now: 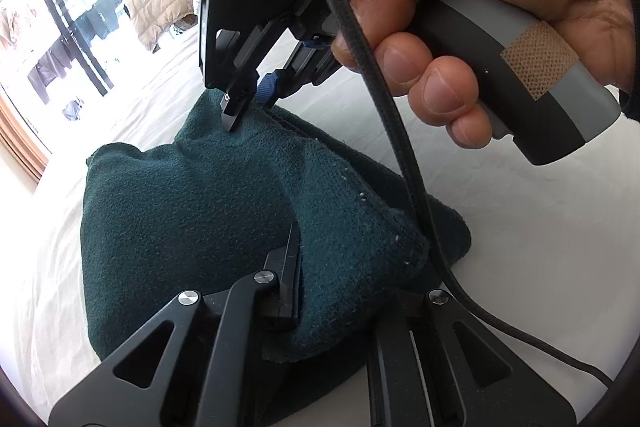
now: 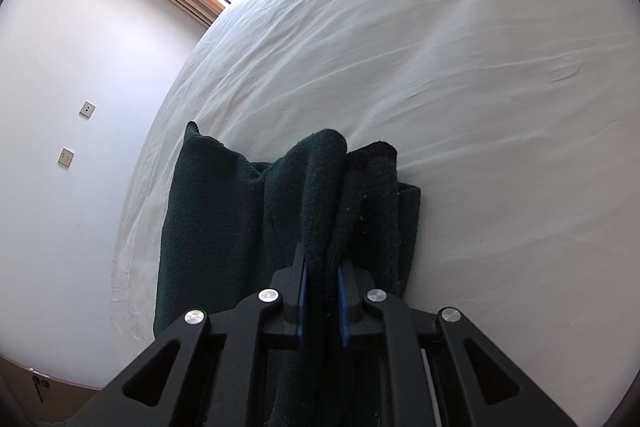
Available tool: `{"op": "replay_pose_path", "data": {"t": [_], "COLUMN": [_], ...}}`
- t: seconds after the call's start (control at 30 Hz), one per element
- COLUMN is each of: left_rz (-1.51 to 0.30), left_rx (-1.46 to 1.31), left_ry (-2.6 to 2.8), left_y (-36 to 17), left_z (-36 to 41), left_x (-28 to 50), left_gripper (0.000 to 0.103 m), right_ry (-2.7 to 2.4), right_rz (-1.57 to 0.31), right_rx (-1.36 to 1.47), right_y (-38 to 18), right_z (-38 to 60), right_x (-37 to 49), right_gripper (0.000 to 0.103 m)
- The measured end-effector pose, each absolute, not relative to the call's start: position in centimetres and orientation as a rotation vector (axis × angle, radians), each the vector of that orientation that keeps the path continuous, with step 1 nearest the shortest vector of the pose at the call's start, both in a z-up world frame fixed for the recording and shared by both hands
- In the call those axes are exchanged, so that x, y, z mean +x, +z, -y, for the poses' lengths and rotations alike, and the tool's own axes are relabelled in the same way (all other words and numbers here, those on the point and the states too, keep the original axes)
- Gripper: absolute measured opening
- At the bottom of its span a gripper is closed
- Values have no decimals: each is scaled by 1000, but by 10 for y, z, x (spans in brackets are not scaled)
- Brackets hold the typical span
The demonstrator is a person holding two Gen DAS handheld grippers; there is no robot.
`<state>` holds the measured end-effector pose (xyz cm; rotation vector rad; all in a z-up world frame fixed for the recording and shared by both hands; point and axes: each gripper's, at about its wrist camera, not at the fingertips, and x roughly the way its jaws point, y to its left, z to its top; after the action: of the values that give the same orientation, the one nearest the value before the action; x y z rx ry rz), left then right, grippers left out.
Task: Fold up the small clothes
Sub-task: 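Hold the folded bundle with both grippers and press it down, then open both grippers and lift them off the folded sweater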
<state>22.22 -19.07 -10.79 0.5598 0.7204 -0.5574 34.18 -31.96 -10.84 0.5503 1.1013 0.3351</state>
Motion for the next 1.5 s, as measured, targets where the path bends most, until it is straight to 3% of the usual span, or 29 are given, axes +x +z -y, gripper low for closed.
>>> {"op": "replay_pose_path", "data": {"t": [0.23, 0.33, 0.43, 0.47, 0.53, 0.57, 0.63, 0.73, 1.0, 1.07, 1.17, 1.2, 1.27, 1.4, 1.5], "left_rz": [-707, -707, -712, -717, -713, -724, -735, -716, -732, -795, -822, -820, -819, -850, -854], "left_rx": [546, 521, 474, 449, 381, 346, 290, 222, 133, 131, 188, 221, 265, 326, 324], "left_ry": [-561, -567, -602, -621, -627, -635, -672, -647, -480, -472, -442, -440, -445, -468, -477], "left_y": [-109, -109, -107, -104, -95, -92, -84, -72, -47, -53, -66, -70, -78, -104, -112], "left_z": [187, 184, 174, 167, 149, 137, 112, 65, -6, -10, -5, -2, 3, 10, 5], "left_x": [224, 223, 210, 208, 200, 196, 187, 181, 242, 255, 253, 250, 240, 221, 212], "left_gripper": [7, 12, 31, 47, 68, 70, 70, 70, 69, 60, 59, 59, 59, 59, 59], "right_ry": [320, 316, 325, 335, 345, 347, 323, 258, 385, 418, 421, 411, 393, 343, 329], "right_rz": [-1111, -1113, -1098, -1092, -1078, -1069, -1051, -1012, -946, -965, -1030, -1053, -1061, -1046, -1031], "right_rx": [527, 543, 598, 623, 681, 712, 744, 687, 617, 596, 538, 527, 529, 480, 505], "right_y": [-107, -116, -124, -126, -129, -129, -126, -108, -74, -78, -98, -106, -115, -118, -124], "right_z": [325, 328, 336, 338, 345, 349, 356, 360, 317, 298, 276, 273, 272, 282, 299], "right_x": [340, 337, 335, 334, 331, 328, 321, 302, 251, 244, 235, 231, 223, 201, 187], "right_gripper": [13, 13, 15, 16, 19, 23, 24, 34, 34, 34, 34, 32, 16, 0, 0]}}
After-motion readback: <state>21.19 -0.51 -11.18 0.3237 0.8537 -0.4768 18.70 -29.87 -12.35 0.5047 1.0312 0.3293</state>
